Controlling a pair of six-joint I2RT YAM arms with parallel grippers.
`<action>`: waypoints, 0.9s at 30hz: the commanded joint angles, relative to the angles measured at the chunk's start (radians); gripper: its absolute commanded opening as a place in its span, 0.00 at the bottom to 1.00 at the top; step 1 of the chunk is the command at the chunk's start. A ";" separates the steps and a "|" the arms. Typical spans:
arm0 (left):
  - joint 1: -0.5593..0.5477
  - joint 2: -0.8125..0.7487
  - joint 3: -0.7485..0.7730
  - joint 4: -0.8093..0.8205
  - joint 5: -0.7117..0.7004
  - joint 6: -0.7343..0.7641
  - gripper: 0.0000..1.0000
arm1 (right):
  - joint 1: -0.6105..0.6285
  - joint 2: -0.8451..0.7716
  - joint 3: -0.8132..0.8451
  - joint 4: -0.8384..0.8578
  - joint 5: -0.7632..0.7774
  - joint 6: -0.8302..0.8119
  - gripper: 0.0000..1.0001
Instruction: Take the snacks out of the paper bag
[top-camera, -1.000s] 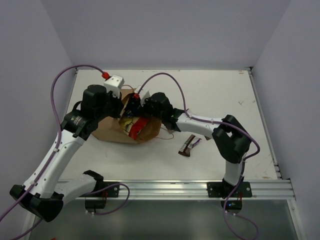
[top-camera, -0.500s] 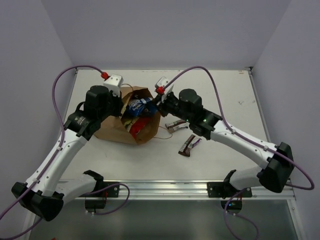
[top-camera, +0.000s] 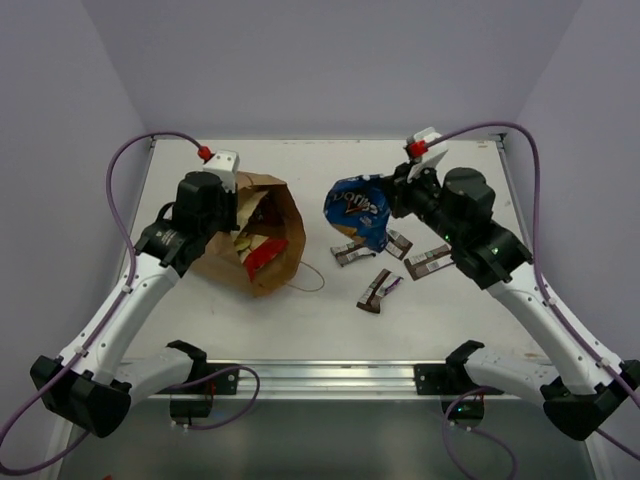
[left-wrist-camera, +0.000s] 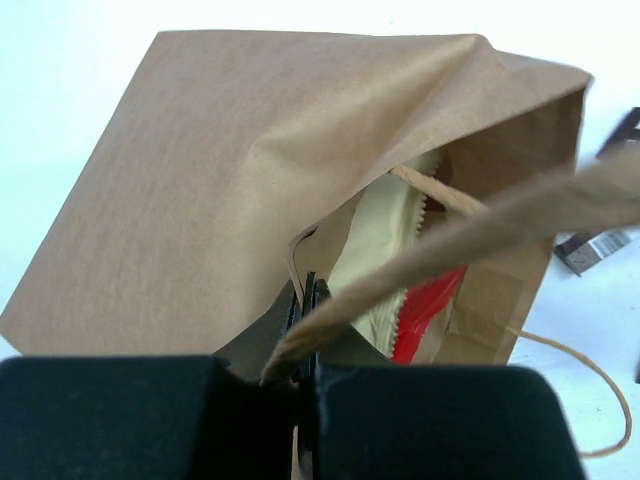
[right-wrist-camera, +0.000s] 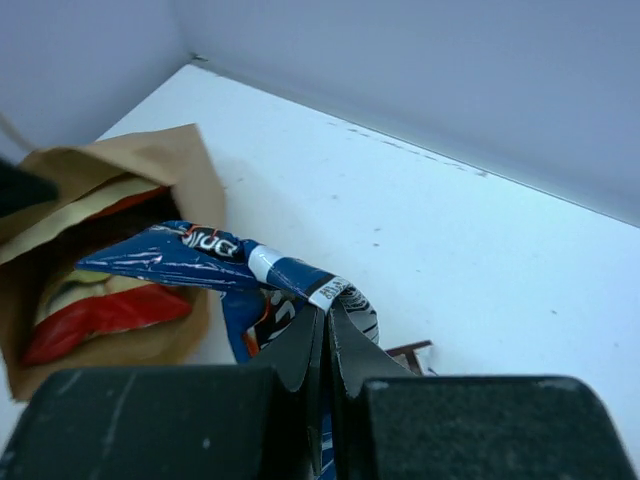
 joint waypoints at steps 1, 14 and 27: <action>0.036 0.009 -0.036 -0.007 -0.063 0.003 0.00 | -0.105 0.027 0.059 -0.039 0.017 0.078 0.00; 0.039 -0.043 -0.015 -0.010 0.021 0.021 0.00 | -0.162 0.507 0.229 0.137 -0.313 0.288 0.00; 0.039 -0.052 0.051 -0.039 0.139 0.035 0.00 | -0.360 0.784 0.203 0.192 -0.267 0.355 0.44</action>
